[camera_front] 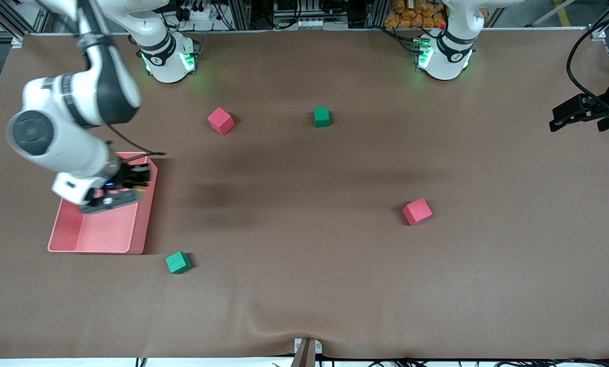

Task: Place and upright button with both arms
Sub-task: 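Lift the button with the right gripper and carry it to mid-table, then lower the button upright onto the table and open the right gripper, then withdraw the right gripper while the left gripper reaches toward the button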

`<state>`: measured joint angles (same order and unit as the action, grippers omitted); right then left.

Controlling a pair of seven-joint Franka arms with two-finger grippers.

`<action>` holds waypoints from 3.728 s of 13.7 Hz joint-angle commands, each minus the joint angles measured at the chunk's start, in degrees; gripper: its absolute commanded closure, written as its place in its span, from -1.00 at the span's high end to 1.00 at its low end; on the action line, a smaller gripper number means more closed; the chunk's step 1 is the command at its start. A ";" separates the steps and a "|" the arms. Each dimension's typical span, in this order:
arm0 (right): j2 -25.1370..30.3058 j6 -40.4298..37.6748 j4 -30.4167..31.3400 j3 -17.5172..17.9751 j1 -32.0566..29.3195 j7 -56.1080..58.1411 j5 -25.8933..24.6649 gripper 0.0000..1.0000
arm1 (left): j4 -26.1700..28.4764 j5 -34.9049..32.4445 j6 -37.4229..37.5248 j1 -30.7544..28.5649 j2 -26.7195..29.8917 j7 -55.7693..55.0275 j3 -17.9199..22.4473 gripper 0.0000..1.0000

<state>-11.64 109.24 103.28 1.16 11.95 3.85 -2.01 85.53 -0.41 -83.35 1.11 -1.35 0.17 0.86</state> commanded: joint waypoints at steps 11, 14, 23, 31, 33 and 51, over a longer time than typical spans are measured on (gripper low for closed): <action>-27.27 17.85 -18.26 -1.33 29.95 -45.54 -1.41 -1.00 | -0.90 0.41 0.56 -0.41 -0.24 1.06 -0.07 1.00; -31.94 18.02 -23.47 -1.33 31.73 -52.35 -3.44 -1.00 | -0.90 0.41 0.56 -0.41 -0.24 1.06 -0.07 1.00; -41.01 25.32 -30.42 -1.42 35.51 -57.55 -4.05 0.02 | -0.98 0.67 0.56 -0.49 -0.24 1.06 -0.07 1.00; -31.54 3.73 -30.77 -2.04 33.50 -56.84 -4.14 1.00 | -0.90 0.32 0.64 0.20 -0.24 0.62 -0.15 1.00; -27.67 -3.47 -30.69 -2.12 31.92 -53.97 -4.32 1.00 | -0.81 0.49 1.17 0.30 -0.32 0.71 -0.24 1.00; -1.65 -12.21 -5.13 -3.00 3.10 -2.62 -8.29 1.00 | -0.98 2.16 5.31 8.55 -9.98 -0.26 -1.65 1.00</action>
<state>-20.07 93.98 90.02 -3.22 19.33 -0.11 -11.24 86.12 1.32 -78.53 8.46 -8.38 -0.04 -0.81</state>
